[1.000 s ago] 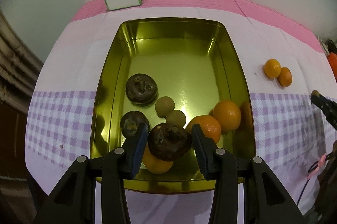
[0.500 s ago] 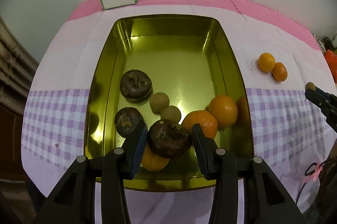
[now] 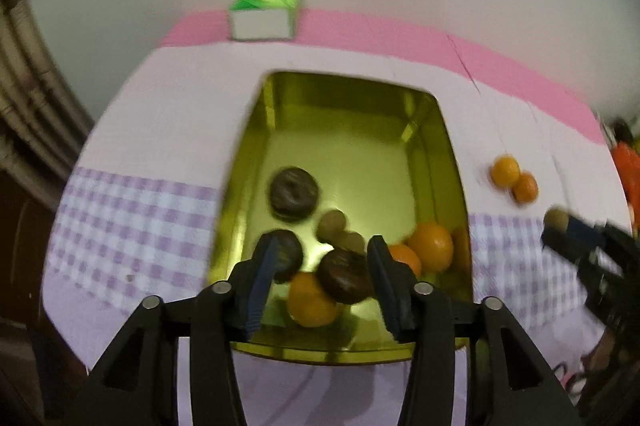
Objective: Organize fruits
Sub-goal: 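Carry the dark persimmon into the tin tray and open left tool, then lower the green lime into the tin tray and open right tool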
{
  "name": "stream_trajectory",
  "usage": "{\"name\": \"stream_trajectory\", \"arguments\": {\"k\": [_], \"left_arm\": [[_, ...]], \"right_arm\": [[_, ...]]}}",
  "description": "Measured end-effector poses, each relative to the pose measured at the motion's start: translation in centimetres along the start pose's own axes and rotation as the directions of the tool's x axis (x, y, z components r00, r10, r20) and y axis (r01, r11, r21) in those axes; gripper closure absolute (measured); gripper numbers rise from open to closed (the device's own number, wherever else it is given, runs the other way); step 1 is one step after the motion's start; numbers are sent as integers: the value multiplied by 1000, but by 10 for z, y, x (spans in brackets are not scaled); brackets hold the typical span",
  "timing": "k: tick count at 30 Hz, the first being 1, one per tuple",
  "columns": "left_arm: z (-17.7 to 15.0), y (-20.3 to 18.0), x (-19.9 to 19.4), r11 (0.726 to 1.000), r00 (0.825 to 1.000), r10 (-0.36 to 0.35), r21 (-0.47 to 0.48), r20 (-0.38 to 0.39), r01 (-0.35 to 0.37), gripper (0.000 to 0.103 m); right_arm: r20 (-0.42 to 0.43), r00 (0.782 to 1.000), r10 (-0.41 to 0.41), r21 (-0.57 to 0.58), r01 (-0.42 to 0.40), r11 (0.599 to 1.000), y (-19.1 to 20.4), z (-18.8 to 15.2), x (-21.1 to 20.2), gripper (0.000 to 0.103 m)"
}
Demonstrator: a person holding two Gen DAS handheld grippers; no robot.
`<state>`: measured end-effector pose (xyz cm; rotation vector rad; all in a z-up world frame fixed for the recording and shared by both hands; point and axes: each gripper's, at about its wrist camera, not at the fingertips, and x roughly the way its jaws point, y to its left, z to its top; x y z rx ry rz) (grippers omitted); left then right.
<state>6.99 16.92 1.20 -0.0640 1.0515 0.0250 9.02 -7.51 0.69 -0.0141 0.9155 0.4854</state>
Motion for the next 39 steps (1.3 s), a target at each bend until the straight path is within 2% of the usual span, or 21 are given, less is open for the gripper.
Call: {"name": "stream_trajectory", "arguments": {"k": [5, 8, 14, 24, 39], "left_arm": [[-1, 24, -17, 994, 996, 76, -83, 36, -73, 46], [-7, 32, -22, 987, 991, 129, -106, 37, -124, 44], [-24, 39, -33, 977, 982, 182, -124, 40, -176, 40], [-26, 49, -23, 967, 977, 212, -145, 14, -208, 37], [-26, 50, -19, 967, 977, 213, -142, 4, -210, 37]], "right_arm": [[-10, 999, 53, -76, -53, 996, 36, 5, 6, 74], [-18, 996, 83, -113, -85, 990, 54, 6, 11, 74], [-34, 994, 101, -175, -105, 979, 80, 14, 28, 73], [-59, 995, 77, -201, -87, 976, 93, 28, 63, 74], [-112, 992, 56, -196, -78, 978, 99, 33, 96, 74]]}}
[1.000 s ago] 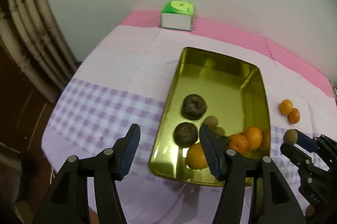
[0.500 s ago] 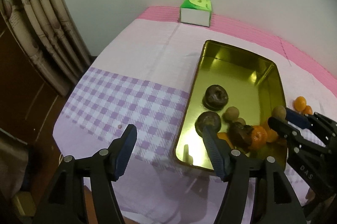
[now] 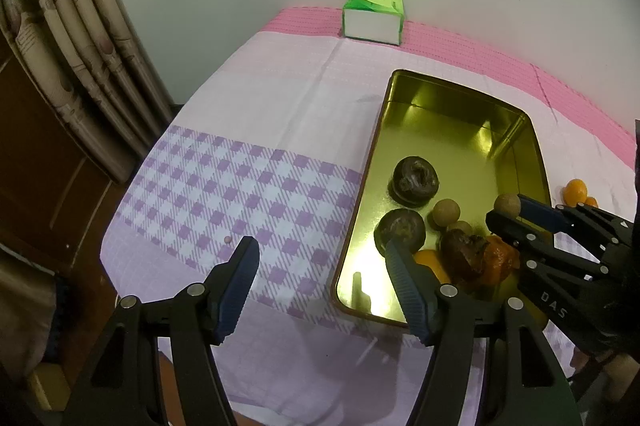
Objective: Organize fruits
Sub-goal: 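Lower the green lime into the tin tray and open right tool, then move right tool to the two oranges and grasp the darker orange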
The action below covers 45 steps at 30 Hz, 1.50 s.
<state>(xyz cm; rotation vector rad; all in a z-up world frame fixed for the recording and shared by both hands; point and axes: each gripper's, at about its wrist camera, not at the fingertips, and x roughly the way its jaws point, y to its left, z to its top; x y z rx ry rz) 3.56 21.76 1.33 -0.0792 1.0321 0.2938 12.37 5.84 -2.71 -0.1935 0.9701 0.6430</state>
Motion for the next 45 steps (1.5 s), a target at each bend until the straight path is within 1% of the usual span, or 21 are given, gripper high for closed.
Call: {"name": "stream_trajectory", "arguments": {"k": [11, 14, 28, 36, 42, 45], "left_arm": [[1, -1, -1, 1000, 1000, -1, 0, -1, 1, 36], [0, -1, 0, 1000, 1000, 0, 0, -3, 0, 36], [0, -3, 0, 1000, 1000, -2, 11, -8, 2, 36], [-1, -5, 0, 1000, 1000, -2, 17, -12, 2, 35], [-1, -4, 0, 1000, 1000, -3, 17, -13, 3, 35], [-1, -5, 0, 1000, 1000, -3, 18, -14, 4, 35]], "right_arm": [[-21, 1000, -2, -7, 2, 1000, 4, -2, 6, 72], [-24, 1000, -4, -12, 4, 1000, 5, -2, 8, 73], [-25, 1000, 5, 2, -5, 1000, 5, -2, 8, 73], [2, 1000, 17, 20, -17, 1000, 3, -1, -4, 73], [49, 998, 28, 56, -31, 998, -4, -2, -25, 69], [70, 997, 21, 79, -27, 997, -12, -5, -36, 67]]}}
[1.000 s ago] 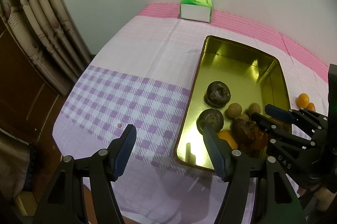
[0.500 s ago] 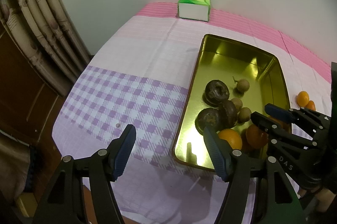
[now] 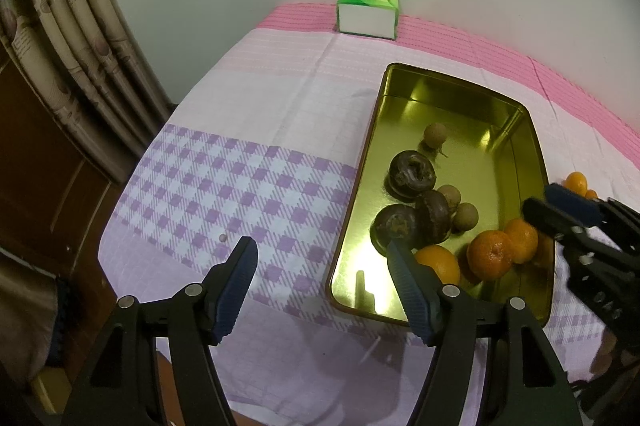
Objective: Organize fruits
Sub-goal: 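Move right tool to the two oranges and grasp the darker orange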
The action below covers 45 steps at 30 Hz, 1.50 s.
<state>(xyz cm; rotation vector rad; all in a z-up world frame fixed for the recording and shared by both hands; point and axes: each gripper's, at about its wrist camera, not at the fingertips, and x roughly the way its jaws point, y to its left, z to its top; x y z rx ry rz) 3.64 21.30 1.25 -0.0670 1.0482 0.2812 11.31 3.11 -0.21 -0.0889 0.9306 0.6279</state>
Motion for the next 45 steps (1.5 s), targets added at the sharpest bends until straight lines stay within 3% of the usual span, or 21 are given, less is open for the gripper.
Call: {"name": "stream_trajectory", "arguments": {"k": [24, 33, 45], "left_arm": [[0, -3, 3, 1000, 1000, -3, 17, -8, 3, 35], [0, -7, 5, 999, 1000, 7, 37, -11, -6, 35], [1, -15, 12, 997, 1000, 22, 75, -19, -20, 35]], "right_arm": [[-19, 980, -198, 202, 198, 959, -137, -51, -37, 60], [-54, 977, -204, 204, 211, 956, -159, -58, -18, 60], [-14, 980, -199, 178, 198, 964, -165, -61, -8, 60]]}}
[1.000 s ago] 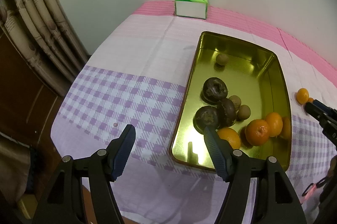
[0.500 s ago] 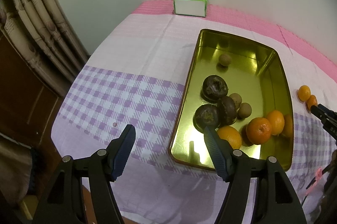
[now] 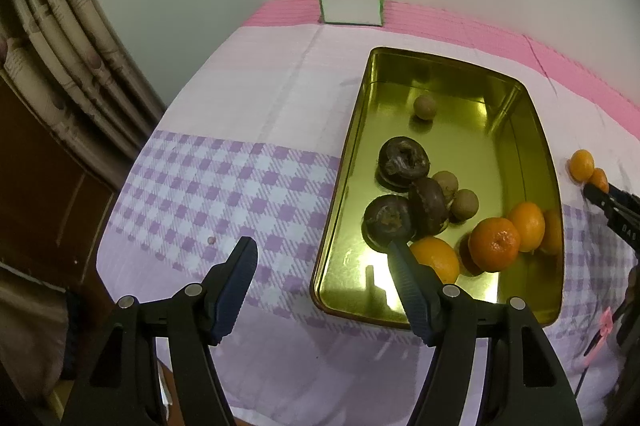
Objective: Organize fruits
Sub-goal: 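Move right tool to the two oranges and grasp the darker orange, then grasp the yellow orange with left tool while right tool holds its orange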
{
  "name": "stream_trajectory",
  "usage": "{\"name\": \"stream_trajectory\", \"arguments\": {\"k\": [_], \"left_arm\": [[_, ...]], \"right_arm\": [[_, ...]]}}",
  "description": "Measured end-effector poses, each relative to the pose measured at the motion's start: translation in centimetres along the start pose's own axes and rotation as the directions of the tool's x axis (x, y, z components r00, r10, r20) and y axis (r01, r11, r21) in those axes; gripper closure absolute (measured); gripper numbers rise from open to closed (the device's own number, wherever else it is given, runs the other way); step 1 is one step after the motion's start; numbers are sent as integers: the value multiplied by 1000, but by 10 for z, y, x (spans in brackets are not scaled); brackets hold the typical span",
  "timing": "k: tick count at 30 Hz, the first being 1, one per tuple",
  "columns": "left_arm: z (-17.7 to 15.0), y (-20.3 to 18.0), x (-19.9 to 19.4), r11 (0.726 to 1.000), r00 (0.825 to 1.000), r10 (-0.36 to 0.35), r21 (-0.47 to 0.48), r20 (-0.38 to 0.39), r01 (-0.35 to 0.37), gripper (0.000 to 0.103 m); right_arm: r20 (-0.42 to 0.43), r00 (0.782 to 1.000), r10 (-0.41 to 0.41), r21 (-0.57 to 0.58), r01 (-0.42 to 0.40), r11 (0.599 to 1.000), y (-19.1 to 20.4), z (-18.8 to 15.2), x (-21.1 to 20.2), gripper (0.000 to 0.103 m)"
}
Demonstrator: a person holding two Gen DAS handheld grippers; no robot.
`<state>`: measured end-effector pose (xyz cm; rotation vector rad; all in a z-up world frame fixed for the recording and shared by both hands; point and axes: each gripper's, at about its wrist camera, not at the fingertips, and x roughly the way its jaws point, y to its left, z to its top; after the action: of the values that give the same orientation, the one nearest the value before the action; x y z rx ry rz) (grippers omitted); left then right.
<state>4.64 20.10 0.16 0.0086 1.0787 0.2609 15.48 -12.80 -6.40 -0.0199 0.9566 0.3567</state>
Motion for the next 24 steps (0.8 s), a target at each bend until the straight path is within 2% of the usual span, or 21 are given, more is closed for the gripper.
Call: {"name": "stream_trajectory", "arguments": {"k": [3, 7, 12, 19, 24], "left_arm": [[0, -2, 1, 1000, 1000, 4, 5, -2, -4, 35], [1, -5, 1, 1000, 1000, 7, 13, 5, -8, 35], [2, -23, -7, 998, 999, -40, 53, 22, 39, 35], [15, -88, -12, 976, 986, -165, 148, 10, 162, 35], [29, -144, -19, 948, 975, -223, 237, 21, 212, 35]], "right_arm": [[13, 1000, -6, -8, 6, 1000, 0, -2, -1, 66], [18, 1000, -4, -9, 4, 1000, -2, -4, -2, 66], [28, 999, -40, -14, 40, 999, -14, -8, -7, 66], [43, 992, -115, 5, 114, 993, -46, -13, -14, 66], [48, 987, -155, 25, 154, 988, -67, -18, -17, 66]]}}
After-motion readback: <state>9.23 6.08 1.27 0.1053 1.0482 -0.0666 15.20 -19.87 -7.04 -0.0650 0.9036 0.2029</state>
